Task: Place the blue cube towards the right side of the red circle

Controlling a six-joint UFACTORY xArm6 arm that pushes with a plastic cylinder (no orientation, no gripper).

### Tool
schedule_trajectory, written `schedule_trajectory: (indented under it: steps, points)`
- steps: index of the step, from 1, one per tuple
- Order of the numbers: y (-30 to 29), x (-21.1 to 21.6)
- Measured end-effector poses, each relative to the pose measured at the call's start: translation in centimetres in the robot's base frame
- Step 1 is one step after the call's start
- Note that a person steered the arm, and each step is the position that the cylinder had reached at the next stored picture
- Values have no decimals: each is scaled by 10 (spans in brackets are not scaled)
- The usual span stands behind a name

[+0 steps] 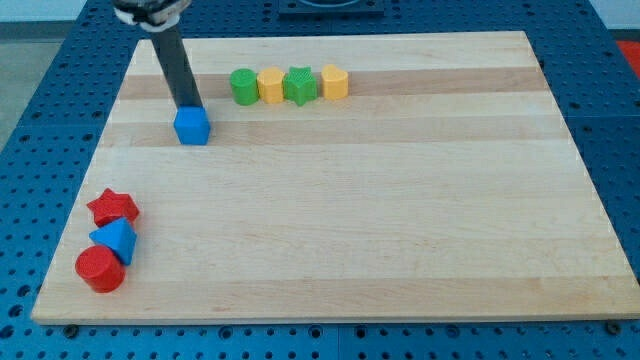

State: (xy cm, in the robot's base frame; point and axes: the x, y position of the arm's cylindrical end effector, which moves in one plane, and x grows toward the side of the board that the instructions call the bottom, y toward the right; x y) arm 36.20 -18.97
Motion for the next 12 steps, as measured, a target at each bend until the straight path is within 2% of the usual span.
schedule_trajectory:
  steps: [1,3,5,7,8,9,10,12]
  points:
    - [0,52]
    - [2,49]
    - [2,105]
    - [29,67]
    - [43,82]
    - [41,128]
    - [40,149]
    - [48,157]
